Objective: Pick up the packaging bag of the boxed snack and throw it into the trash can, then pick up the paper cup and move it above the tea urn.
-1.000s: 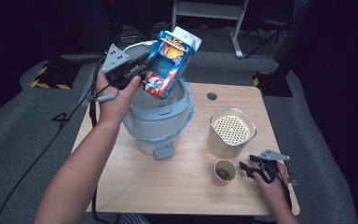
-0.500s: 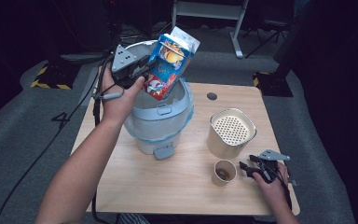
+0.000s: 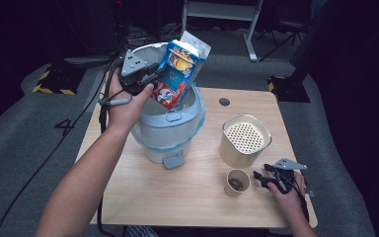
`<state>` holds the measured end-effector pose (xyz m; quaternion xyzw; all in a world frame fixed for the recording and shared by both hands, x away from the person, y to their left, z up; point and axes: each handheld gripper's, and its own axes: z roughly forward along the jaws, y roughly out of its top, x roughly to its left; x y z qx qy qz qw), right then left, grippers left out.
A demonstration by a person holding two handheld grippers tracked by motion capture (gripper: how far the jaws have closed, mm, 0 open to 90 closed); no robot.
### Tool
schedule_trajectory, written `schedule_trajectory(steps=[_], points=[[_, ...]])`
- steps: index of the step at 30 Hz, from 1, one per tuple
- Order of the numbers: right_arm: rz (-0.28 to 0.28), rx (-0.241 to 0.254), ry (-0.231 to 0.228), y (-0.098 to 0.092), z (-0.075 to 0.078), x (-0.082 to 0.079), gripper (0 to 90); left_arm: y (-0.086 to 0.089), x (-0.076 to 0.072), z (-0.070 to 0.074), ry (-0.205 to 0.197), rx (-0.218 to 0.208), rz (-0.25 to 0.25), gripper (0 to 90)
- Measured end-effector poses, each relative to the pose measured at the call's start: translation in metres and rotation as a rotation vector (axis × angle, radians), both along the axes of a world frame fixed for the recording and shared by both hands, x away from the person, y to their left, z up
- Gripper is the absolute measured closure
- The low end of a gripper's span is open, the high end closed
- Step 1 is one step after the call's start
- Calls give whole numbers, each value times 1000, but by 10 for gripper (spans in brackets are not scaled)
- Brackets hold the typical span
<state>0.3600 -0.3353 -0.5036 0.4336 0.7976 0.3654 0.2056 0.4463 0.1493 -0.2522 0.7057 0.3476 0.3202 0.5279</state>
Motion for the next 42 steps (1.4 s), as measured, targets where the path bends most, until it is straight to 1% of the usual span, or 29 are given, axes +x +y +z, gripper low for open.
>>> schedule_trajectory(steps=[3,4,6,10,15,16,17,19,21,24,26,29,32,34,35,37,39,40,42], points=[[0,0,0,0,0,0,402,0,2,-1,-7,13,17,734],[0,0,0,0,0,0,401,-1,3,-2,-17,25,27,732],[0,0,0,0,0,0,401,-3,5,-4,-18,33,33,731],[0,0,0,0,0,0,402,-6,4,-7,3,38,18,718],[0,0,0,0,0,0,401,-7,-2,-7,12,52,1,671],[0,0,0,0,0,0,401,-6,-5,-7,22,63,1,651],[1,0,0,0,0,0,400,-5,-6,-7,20,66,-4,632],[1,0,1,0,0,0,399,-2,-12,-7,39,63,-21,603],[1,0,1,0,0,0,399,1,-17,-7,47,58,-32,574],[1,0,1,0,0,0,399,6,-27,-7,57,52,-69,543],[1,0,2,0,0,0,399,10,-34,-6,62,38,-101,521],[0,1,2,0,0,0,399,14,-45,-7,55,20,-170,472],[2,0,0,0,0,0,394,19,-57,-8,50,27,-232,438],[4,-1,1,0,0,0,388,22,-68,-12,56,32,-274,421],[6,-1,2,0,0,0,373,24,-72,-13,62,33,-284,420],[13,-4,10,1,0,-1,326,27,-80,-17,63,47,-293,413],[17,-9,12,1,0,-2,283,29,-88,-21,64,43,-310,407],[25,-14,19,1,1,-2,274,31,-93,-23,67,34,-322,402],[45,-21,35,1,3,-5,276,32,-99,-27,71,31,-339,398]])
